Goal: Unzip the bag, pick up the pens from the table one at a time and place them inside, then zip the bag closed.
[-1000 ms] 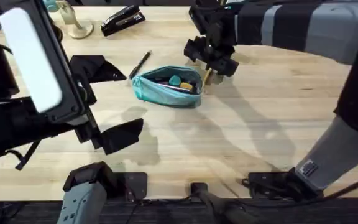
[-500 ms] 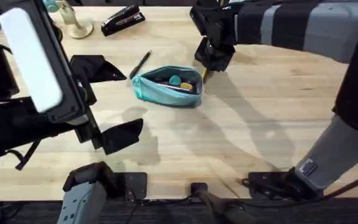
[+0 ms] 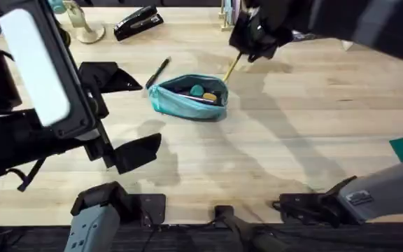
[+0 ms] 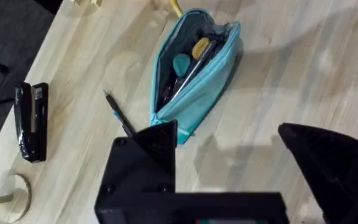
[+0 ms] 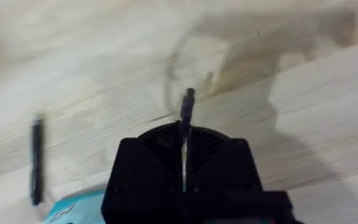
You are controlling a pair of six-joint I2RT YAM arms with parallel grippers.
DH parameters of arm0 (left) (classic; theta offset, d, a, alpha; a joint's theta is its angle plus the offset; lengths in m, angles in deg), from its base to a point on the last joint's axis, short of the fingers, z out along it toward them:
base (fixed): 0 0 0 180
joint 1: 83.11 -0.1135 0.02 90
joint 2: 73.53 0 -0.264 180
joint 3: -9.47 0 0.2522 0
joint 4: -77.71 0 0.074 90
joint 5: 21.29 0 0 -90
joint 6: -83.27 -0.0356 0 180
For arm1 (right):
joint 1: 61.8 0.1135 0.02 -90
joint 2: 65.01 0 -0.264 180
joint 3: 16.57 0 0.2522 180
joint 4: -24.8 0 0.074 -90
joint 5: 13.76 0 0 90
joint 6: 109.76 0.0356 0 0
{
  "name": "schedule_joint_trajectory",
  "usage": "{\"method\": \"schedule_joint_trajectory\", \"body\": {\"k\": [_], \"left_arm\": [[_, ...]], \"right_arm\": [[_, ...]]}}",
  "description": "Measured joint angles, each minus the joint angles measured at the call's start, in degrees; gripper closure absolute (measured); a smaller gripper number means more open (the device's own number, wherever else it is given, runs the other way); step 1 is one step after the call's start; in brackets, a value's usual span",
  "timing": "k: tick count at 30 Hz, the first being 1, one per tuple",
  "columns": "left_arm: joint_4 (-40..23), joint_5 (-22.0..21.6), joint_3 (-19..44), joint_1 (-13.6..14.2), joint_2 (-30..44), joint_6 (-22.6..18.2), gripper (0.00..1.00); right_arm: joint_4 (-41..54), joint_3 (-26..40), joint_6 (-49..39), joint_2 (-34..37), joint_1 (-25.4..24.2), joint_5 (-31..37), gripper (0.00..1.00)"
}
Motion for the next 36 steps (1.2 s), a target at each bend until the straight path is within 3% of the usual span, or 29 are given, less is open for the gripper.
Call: {"method": "schedule_joint_trajectory", "body": {"k": [10, 19, 23, 24, 28, 36], "left_arm": [[0.00, 0.00, 0.00, 0.00, 0.00, 0.02, 0.007], [0.00, 0.00, 0.00, 0.00, 0.00, 0.02, 0.008], [0.00, 0.00, 0.00, 0.00, 0.00, 0.02, 0.008], [0.00, 0.00, 0.00, 0.00, 0.00, 0.00, 0.007], [0.00, 0.00, 0.00, 0.00, 0.00, 0.02, 0.007], [-0.24, 0.00, 0.00, 0.00, 0.00, 0.02, 0.007]], "right_arm": [[0.04, 0.00, -19.84, -14.62, 0.02, 3.83, 0.972], [0.09, 0.00, -32.23, -22.43, 0.11, 2.59, 0.971], [0.09, 0.00, -40.97, -24.59, 0.13, -2.93, 0.971], [0.18, 0.00, -47.96, -25.06, 0.13, -9.27, 0.971], [0.71, 0.00, -57.82, -25.01, 0.13, -19.30, 0.971], [3.34, 0.00, -73.87, -23.43, 0.15, -34.61, 0.971]]}}
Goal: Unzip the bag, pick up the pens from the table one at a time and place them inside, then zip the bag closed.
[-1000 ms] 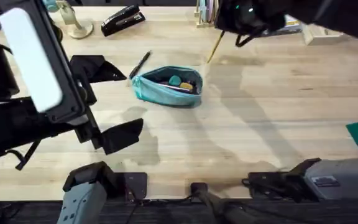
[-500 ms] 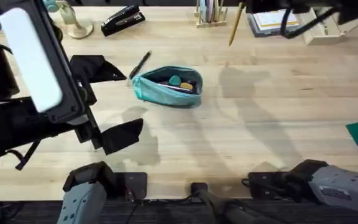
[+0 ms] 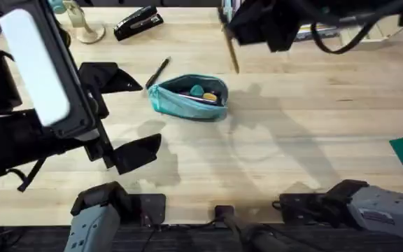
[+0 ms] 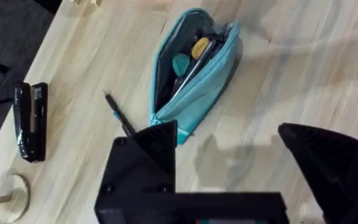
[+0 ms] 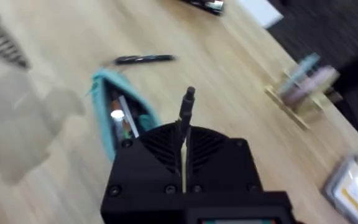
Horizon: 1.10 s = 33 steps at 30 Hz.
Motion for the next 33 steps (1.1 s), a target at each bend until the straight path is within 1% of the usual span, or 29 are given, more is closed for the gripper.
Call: {"method": "schedule_joint_trajectory", "body": {"k": [2, 5, 11, 16, 20, 29, 33], "left_arm": [[-0.05, 0.00, 0.00, 0.00, 0.00, 0.00, 0.007], [-0.05, 0.00, 0.00, 0.00, 0.00, -0.01, 0.007], [-0.03, 0.00, 0.00, 0.00, 0.00, -0.02, 0.008], [-0.03, 0.00, 0.00, 0.00, 0.00, 0.00, 0.008], [-0.03, 0.00, 0.00, 0.00, 0.00, -0.01, 0.008], [-0.03, 0.00, 0.00, 0.00, 0.00, 0.00, 0.008], [-0.05, 0.00, 0.00, 0.00, 0.00, 0.00, 0.008]], "right_arm": [[0.54, 0.00, -2.56, 1.36, 0.21, -2.90, 0.971], [0.52, 0.00, -5.08, 3.67, 1.04, -5.52, 0.971], [0.44, 0.00, -9.43, 8.52, 4.41, -7.56, 0.971], [0.37, 0.00, -12.41, 12.40, 7.66, -7.97, 0.971], [0.24, 0.00, -15.12, 15.83, 9.30, -8.05, 0.971], [-0.59, 0.00, -18.13, 27.11, 9.44, -5.85, 0.971], [-1.53, 0.00, -18.45, 30.37, 9.44, -5.73, 0.971]]}}
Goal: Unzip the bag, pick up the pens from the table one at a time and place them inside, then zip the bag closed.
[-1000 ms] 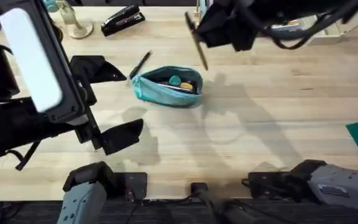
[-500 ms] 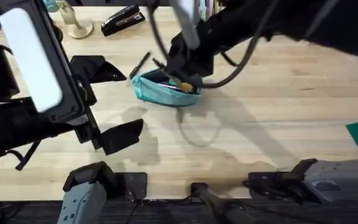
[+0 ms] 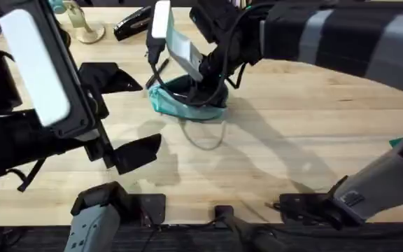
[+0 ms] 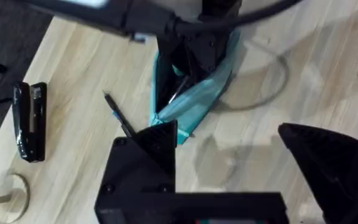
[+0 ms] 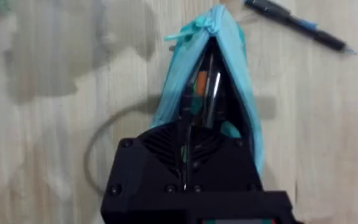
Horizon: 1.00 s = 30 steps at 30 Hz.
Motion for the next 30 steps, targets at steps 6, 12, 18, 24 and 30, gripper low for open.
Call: {"method": "schedule_joint_trajectory", "body": {"k": [6, 12, 18, 24, 30], "left_arm": [[0.00, 0.00, 0.00, 0.00, 0.00, 0.00, 0.008], [0.02, 0.00, 0.00, 0.00, 0.00, 0.00, 0.008], [1.16, 0.00, 0.00, 0.00, 0.00, -0.04, 0.007], [8.69, 1.74, 0.00, 0.00, 0.00, 3.34, 0.009], [22.93, -0.62, 0.04, 0.00, 2.20, 20.90, 0.010]], "right_arm": [[0.08, 0.00, -0.17, 1.03, 0.11, 0.24, 0.807], [1.30, 0.00, -0.41, 0.40, 0.00, 1.09, 0.005], [3.08, 0.00, -0.34, -8.57, 0.00, 1.18, 0.004], [4.49, 0.00, 7.49, -20.41, 0.00, 1.18, 0.004], [4.83, 0.00, 10.80, -26.34, 0.00, 1.11, 0.004]]}}
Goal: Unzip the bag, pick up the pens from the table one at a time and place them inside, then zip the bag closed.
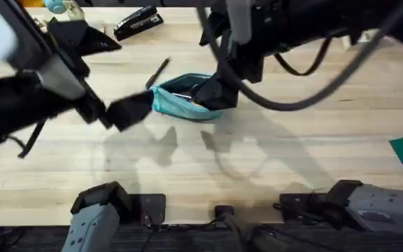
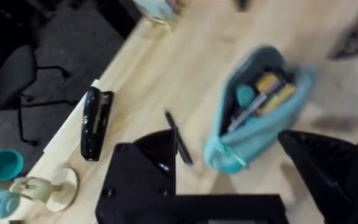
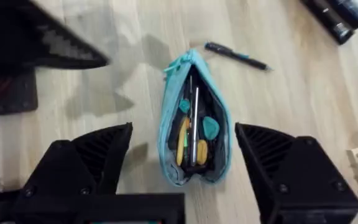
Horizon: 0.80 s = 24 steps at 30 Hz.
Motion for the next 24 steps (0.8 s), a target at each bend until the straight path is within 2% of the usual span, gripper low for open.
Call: {"method": "schedule_joint_trajectory", "body": {"k": [4, 5, 9, 10, 17, 18, 22, 24], "left_arm": [[5.54, -1.44, 0.03, 0.00, 4.49, 8.23, 0.010], [8.62, -2.81, 0.08, 0.00, 8.66, 14.09, 0.010], [12.55, -4.57, 0.83, 0.00, 15.41, 21.52, 0.010], [16.14, -5.93, 1.05, 0.00, 20.07, 25.63, 0.008], [25.01, -6.90, 1.11, 0.00, 28.35, 31.97, 0.008], [26.21, -6.90, 1.11, 0.00, 31.69, 33.35, 0.008], [26.58, -7.10, 1.14, 0.25, 37.74, 34.40, 0.008], [28.19, -7.32, 1.14, 1.71, 40.82, 34.62, 0.008]], "right_arm": [[0.13, 0.00, 0.65, -1.85, 0.00, -0.06, 0.004], [0.16, 0.00, 1.01, -2.19, 0.00, -0.06, 0.004], [0.26, 0.00, 1.04, -2.17, 0.00, -0.06, 0.004], [0.26, 0.00, 1.06, -2.17, 0.00, -0.05, 0.004], [0.28, 0.00, 1.06, -2.17, 0.00, -0.04, 0.004], [0.28, 0.00, 1.06, -2.17, 0.00, -0.04, 0.004], [0.24, 0.00, 1.04, -2.17, 0.00, -0.04, 0.004], [-0.24, 0.00, 1.02, -2.17, 0.00, 0.16, 0.004]]}}
